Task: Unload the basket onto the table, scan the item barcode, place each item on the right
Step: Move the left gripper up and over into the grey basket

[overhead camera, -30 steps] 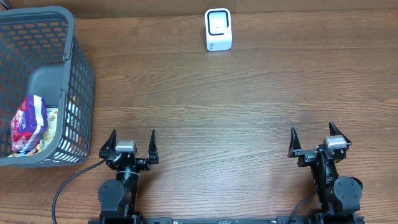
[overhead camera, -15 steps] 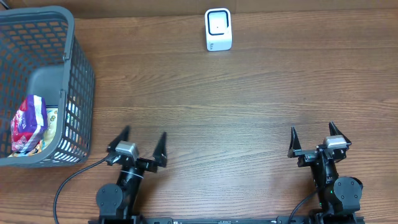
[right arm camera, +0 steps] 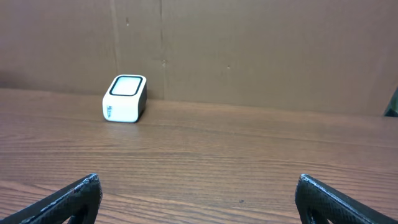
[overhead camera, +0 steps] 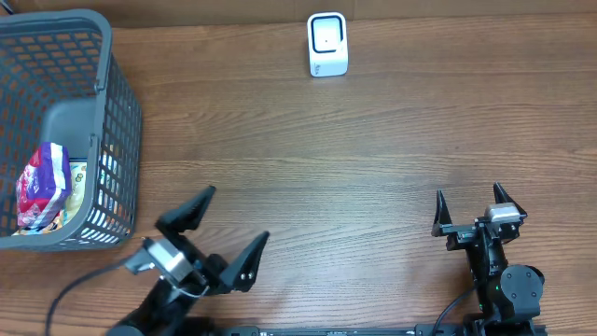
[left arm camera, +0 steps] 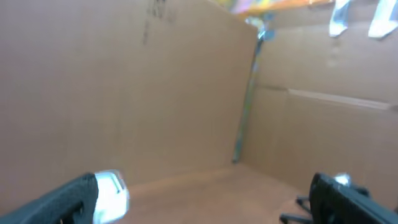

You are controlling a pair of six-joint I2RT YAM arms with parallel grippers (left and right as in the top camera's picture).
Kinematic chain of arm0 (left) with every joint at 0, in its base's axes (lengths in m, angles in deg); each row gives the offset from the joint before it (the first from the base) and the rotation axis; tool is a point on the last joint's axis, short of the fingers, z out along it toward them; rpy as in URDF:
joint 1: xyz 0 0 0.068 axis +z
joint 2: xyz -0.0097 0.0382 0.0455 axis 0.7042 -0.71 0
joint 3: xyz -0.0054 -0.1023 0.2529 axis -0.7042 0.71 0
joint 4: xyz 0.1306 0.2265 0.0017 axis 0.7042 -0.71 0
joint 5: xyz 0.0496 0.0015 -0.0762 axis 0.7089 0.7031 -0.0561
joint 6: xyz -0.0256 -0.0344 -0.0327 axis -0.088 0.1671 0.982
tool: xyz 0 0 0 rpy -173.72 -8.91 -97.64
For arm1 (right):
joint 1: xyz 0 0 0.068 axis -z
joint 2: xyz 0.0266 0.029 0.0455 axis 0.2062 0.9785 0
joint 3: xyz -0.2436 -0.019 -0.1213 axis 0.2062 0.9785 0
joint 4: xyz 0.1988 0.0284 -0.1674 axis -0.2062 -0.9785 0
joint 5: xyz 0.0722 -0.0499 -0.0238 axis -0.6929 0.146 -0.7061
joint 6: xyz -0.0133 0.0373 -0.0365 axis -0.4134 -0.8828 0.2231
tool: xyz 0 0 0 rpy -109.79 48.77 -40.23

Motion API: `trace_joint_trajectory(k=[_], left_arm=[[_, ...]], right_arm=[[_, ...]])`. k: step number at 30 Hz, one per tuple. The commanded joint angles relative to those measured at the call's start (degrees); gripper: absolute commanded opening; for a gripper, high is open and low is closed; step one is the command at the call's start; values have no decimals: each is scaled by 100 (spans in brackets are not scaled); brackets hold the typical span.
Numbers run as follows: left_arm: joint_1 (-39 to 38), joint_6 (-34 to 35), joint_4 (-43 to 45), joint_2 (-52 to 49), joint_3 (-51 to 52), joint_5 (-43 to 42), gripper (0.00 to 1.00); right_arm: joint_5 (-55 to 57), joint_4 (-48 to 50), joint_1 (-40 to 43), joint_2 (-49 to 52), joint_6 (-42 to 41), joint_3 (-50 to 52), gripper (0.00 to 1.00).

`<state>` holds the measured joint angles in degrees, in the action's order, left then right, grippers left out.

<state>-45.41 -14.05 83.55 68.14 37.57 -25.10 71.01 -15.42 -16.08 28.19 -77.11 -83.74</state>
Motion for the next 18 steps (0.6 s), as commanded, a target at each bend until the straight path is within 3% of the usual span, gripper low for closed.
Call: trace_joint_trajectory(k=[1,4,9,12,16,18], left_arm=[[35,-1314,-1589,-1071,-1843,442,100],[33,-2184,-3010,-2074,-3038,151,100],[31,-2527,-3840,-3250,-4024,-490,100],[35,-2490,-4553,-3926,-4850,199,100],[35,-2623,-6686,-5180,-6800,1661,100],[35,-2653,-7335,-5641,-7482,1908,99]], right_arm=[[37,35,-31,-68,7,57,100],[37,35,-31,-68,7,57,100],[37,35,-31,-68,7,57,100],[37,35,-31,-68,7,57,100],[37,35,-31,-68,7,57,100],[37,35,-31,-68,7,57,100]])
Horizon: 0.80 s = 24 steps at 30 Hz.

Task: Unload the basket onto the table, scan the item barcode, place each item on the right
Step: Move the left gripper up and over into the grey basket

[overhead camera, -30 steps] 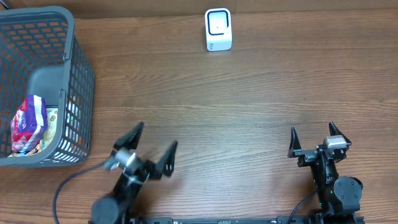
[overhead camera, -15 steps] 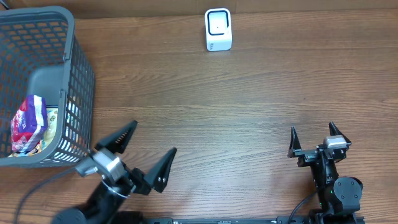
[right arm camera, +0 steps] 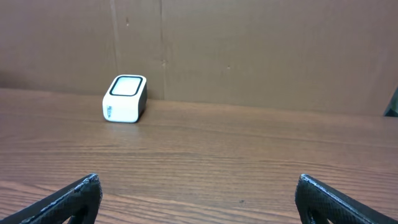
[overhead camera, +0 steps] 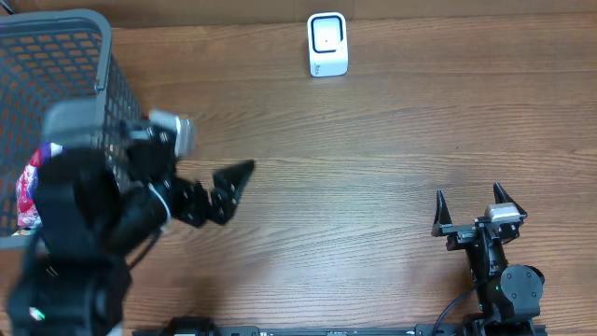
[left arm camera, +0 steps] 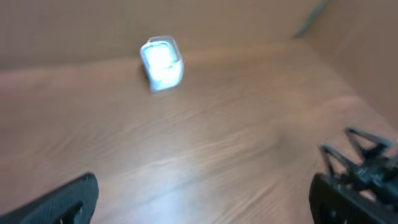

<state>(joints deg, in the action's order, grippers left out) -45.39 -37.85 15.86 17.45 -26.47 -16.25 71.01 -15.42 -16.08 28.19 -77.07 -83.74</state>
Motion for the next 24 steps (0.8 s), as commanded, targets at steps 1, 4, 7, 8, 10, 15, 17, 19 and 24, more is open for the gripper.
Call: trace_joint_trajectory(k=[1,4,7,8,10,15,17,19,24], left_arm=[[33,-280,-857,-811,-1377,1043,100],[35,-306,-1121,-1147,-1552,1436,100],[94,612,-1189,-1390,-1687,2253,100],[184,699,-1261,-1475,-1808,2347,100],[511,791,-1425,-1676,-2164,2404,100],[2009,1211,-1609,-2225,-3399,2771,100],[2719,1729,-1484,-2334,-3606,3202,100],[3163,2120,-1419,-2387,-3580,3274,100],[3759,2151,-1646,-2741,-3499,3283,100]], right_arm=[[37,35,-31,-68,2,57,100],[37,35,-31,-68,2,57,100],[37,35,-31,-68,2,57,100],[37,35,-31,-68,2,57,100],[37,35,-31,-68,2,57,100],[37,35,-31,-68,2,57,100],[37,35,-31,-68,2,57,100],[37,35,-31,-68,2,57,100],[37,35,-31,-68,2,57,100]])
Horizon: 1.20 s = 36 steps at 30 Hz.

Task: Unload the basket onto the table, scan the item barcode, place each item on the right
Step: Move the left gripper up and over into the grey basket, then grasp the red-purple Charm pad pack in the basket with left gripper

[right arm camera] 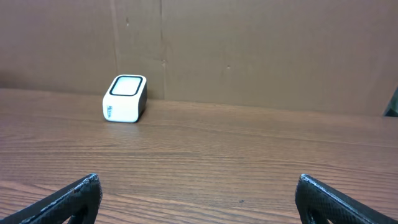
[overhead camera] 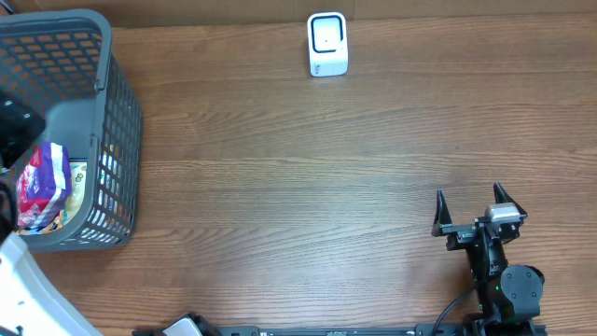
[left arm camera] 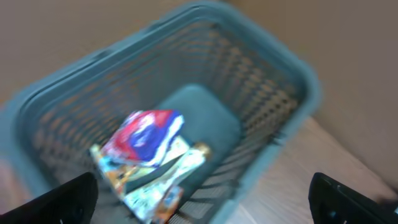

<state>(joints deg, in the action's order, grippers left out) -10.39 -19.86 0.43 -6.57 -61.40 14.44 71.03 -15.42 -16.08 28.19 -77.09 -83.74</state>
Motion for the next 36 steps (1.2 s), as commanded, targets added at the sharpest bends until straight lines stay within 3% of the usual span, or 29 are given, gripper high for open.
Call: trace_joint_trajectory(k=[1,12,21,36], left_arm=[[321,354,-105,-428,11,216,100],[389,476,-201,-1987,15,710,100],[385,-61,-673,-3123,17,691,100],[354,-140,-474,-4269,17,990,100]], right_arm=[[35,35,-31,-68,4,57,100],[35,35,-31,-68,4,57,100],[35,35,-31,-68,4,57,100],[35,35,-31,-68,4,57,100]])
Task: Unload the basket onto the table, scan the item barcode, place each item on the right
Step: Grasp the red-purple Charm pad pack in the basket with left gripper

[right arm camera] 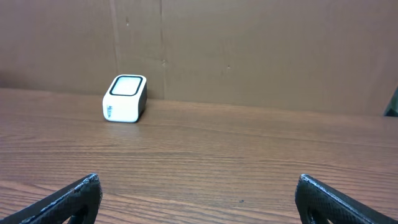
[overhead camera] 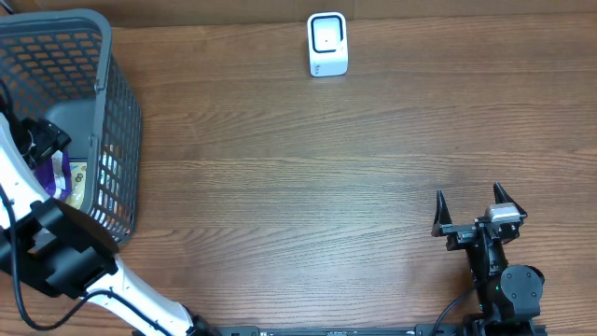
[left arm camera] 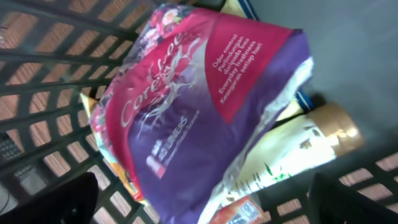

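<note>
A pink and purple packet [left arm camera: 205, 106] lies in the grey mesh basket [overhead camera: 119, 112] at the table's left; only a purple corner of it [overhead camera: 59, 174] shows in the overhead view. My left gripper [left arm camera: 202, 202] hangs open close above it, inside the basket, one dark fingertip on each side and nothing between them. In the overhead view the left gripper [overhead camera: 39, 140] covers most of the packet. The white scanner [overhead camera: 327, 44] stands at the far middle edge. My right gripper [overhead camera: 471, 213] rests open near the front right, facing the scanner [right arm camera: 125, 98].
Under the packet lie a pale pouch with a brown cap [left arm camera: 314, 134] and an orange-printed packet [left arm camera: 239, 208]. The basket's mesh wall [left arm camera: 43, 81] runs close on the left of the gripper. A cardboard wall [right arm camera: 249, 50] stands behind the scanner.
My left gripper was high over the basket with the whole basket in its view; now it is down inside, close above the pink and purple packet. The right arm has not moved.
My left gripper first sat open near the table's front left. Then it was raised beside the basket, facing the scanner. Then it looked down on the basket from above, and now it is inside, over the packet. The right gripper stayed open in place.
</note>
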You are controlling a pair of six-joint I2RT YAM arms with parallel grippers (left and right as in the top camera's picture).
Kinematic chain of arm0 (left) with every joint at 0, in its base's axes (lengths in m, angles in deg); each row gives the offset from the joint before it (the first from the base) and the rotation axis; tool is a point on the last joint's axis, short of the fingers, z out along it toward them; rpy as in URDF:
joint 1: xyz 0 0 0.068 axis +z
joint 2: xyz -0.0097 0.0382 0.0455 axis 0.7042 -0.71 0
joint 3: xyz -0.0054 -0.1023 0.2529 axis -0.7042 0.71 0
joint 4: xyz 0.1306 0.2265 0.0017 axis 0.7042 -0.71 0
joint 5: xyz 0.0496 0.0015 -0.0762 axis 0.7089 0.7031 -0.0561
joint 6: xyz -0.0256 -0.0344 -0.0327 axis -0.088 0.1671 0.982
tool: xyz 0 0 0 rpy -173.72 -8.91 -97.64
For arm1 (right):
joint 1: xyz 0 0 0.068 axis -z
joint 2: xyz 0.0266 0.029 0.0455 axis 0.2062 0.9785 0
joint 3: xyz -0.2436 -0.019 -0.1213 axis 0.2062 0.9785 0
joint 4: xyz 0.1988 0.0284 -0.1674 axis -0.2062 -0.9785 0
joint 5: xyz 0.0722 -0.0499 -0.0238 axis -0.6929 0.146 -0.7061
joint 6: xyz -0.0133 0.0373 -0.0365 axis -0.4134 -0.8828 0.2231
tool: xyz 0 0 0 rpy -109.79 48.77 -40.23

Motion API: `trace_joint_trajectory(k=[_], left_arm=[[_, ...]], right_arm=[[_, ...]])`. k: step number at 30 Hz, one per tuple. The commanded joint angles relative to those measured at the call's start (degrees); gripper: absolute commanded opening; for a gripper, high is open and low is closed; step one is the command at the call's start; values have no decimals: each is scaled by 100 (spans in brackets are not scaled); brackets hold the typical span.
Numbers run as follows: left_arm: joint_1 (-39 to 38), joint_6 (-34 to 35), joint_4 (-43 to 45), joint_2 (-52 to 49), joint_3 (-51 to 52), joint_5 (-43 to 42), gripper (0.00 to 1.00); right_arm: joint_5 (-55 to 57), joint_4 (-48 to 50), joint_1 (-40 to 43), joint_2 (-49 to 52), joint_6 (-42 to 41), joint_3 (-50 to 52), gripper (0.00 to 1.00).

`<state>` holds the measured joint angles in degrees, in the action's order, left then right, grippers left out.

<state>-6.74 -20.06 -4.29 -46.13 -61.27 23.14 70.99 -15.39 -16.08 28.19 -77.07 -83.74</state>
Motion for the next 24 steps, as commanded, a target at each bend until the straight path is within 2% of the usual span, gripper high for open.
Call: trace_joint_trajectory(k=[1,3,8,13,15,17,18,19,20,21,24], left_arm=[[-20,-125,-9,-380,4,120,100],[-42,-120,-46,-507,4,122,100],[-59,-103,-103,-756,7,249,93],[-59,-103,-138,-763,7,520,54],[-59,-103,-179,-765,7,529,47],[-59,-103,-221,-765,7,529,45],[-59,-103,-245,-765,7,529,40],[-59,-103,-271,-765,9,529,27],[-59,-101,-304,-765,9,527,8],[-59,-101,-328,-765,9,527,4],[-59,-103,-413,-765,9,529,4]], right_arm=[[39,33,-31,-68,2,57,100],[39,33,-31,-68,2,57,100],[39,33,-31,-68,2,57,100],[39,33,-31,-68,2,57,100],[39,33,-31,-68,2,57,100],[39,33,-31,-68,4,57,100],[39,33,-31,-68,2,57,100],[39,33,-31,-68,2,57,100],[39,33,-31,-68,2,57,100],[39,33,-31,-68,2,57,100],[39,33,-31,-68,2,57,100]])
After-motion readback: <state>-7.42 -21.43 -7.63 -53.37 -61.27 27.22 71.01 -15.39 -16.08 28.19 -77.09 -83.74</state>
